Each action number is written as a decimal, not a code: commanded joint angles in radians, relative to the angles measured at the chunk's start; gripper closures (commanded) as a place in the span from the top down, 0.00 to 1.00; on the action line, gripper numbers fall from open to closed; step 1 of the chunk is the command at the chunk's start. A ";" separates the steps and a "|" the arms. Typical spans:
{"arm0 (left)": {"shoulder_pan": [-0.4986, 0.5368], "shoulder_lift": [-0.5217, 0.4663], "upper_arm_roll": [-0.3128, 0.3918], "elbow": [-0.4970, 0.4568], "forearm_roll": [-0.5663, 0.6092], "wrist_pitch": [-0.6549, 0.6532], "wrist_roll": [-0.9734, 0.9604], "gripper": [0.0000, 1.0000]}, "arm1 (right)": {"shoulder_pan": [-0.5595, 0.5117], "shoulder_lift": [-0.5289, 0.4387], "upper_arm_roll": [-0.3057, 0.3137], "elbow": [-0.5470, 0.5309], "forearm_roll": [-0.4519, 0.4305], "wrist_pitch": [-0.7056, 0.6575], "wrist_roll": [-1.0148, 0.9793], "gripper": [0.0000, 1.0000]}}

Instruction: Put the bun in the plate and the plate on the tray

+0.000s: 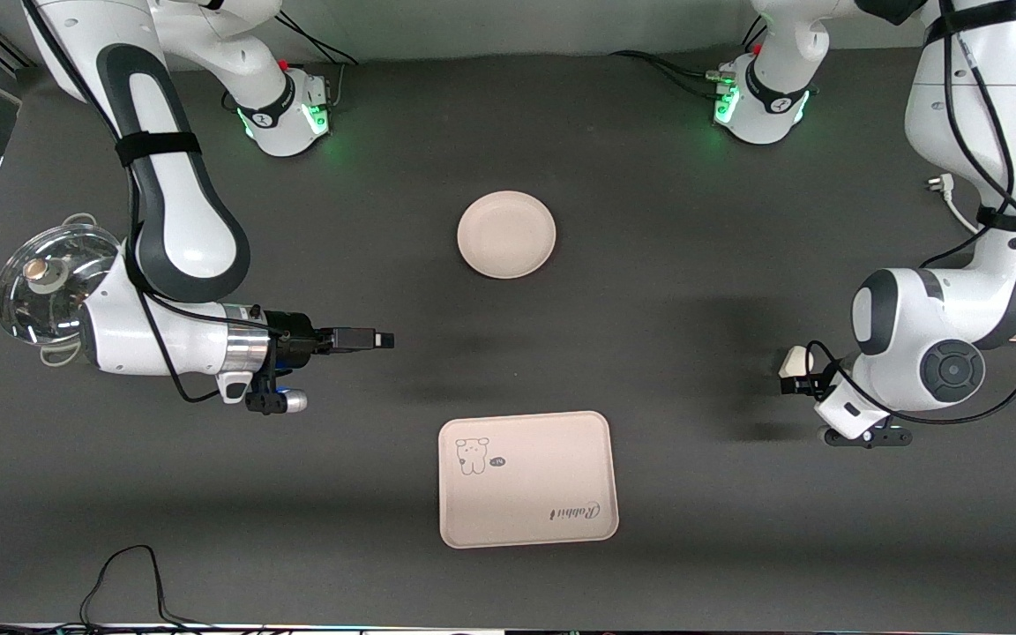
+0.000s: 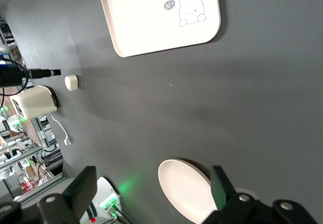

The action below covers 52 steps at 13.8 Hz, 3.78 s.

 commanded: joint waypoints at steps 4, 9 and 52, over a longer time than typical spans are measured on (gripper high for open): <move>0.002 0.003 0.003 -0.068 0.018 0.093 0.010 0.22 | 0.015 -0.028 -0.016 -0.114 0.046 0.037 -0.153 1.00; 0.001 -0.031 0.003 -0.054 0.018 0.064 0.018 0.00 | 0.022 -0.092 -0.056 -0.324 0.198 0.072 -0.332 0.99; -0.048 -0.138 -0.003 0.599 0.011 -0.772 0.010 0.00 | 0.106 -0.120 -0.061 -0.588 0.442 0.328 -0.625 1.00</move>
